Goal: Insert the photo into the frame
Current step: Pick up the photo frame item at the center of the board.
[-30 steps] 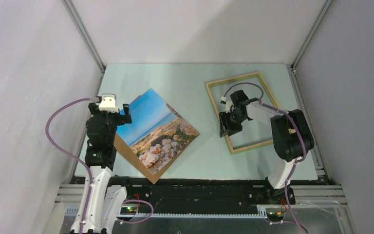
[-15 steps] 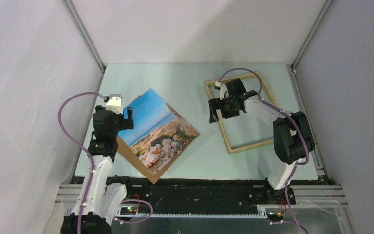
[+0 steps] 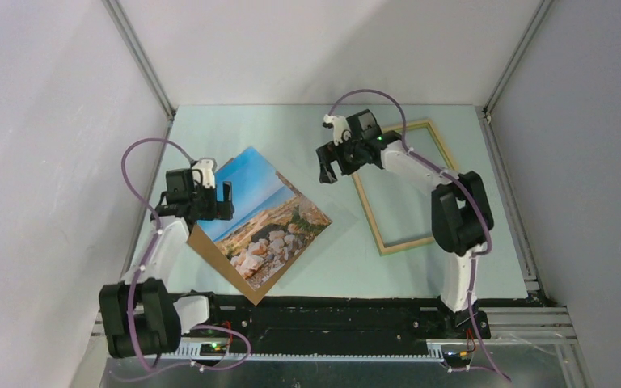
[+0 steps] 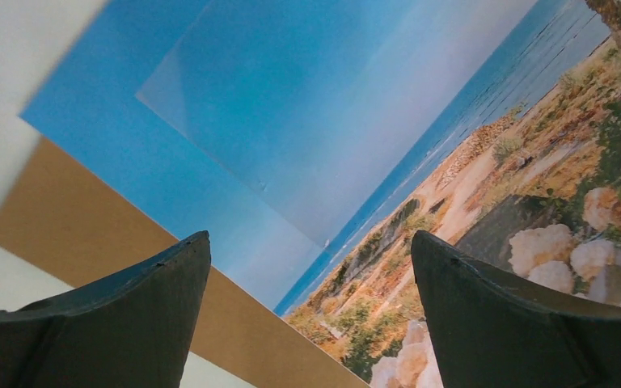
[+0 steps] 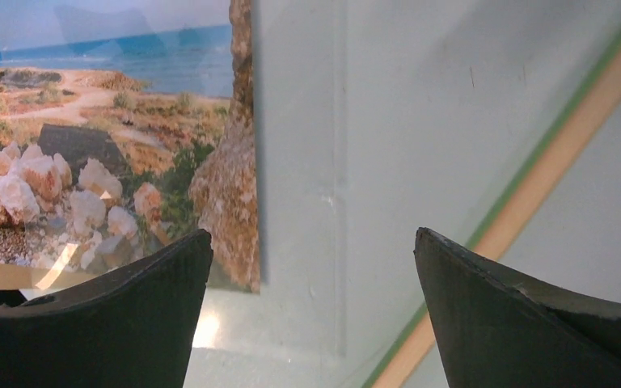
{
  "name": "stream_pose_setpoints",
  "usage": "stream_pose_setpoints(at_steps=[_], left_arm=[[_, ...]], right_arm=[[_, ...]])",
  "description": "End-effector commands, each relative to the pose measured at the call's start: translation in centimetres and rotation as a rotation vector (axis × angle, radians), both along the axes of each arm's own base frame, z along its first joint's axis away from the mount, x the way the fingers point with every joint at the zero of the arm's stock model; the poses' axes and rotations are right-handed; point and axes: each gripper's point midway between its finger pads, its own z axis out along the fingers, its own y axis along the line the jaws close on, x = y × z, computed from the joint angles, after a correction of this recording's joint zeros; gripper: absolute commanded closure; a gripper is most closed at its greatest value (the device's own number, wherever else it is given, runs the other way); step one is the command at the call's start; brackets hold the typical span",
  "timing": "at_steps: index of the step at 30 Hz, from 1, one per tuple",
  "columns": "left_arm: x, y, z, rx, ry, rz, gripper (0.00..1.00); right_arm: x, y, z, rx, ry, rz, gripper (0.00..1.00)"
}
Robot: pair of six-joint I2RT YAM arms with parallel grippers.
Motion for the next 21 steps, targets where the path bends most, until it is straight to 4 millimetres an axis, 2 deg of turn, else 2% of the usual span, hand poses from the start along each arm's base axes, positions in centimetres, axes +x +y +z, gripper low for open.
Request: stream_pose_setpoints(at_steps=[1,6,8,13,21], left_arm=[[0.8,-0.6,0.4,-0.150,0.067,0.022,0.02],[0.2,-0.7,-1.2,-0.313,0.218,0.098,0.02],[0.0,-1.0,-1.8,-0.365,0.267,0.121,0.02],[-0.9,-1.9,-3.7,-0.447,0.365,0.161,0.02],[-1.7,-2.2,-5.7,-0.480,0.455,0.210,0.02]], right_arm=[[1.5,2.3,-0.4,0.016,0.013,0.064,0.00],[2.2,3.6,-1.9,0.029,0.066,0.072,0.01],[2.4,4.1,-3.1,0.028,0.096,0.079,0.01],[3.1,5.2,-3.3,0.055,0.129,0.096,0.00],[3.0,6.0,-4.5,0.111,0.221,0.125,0.02]])
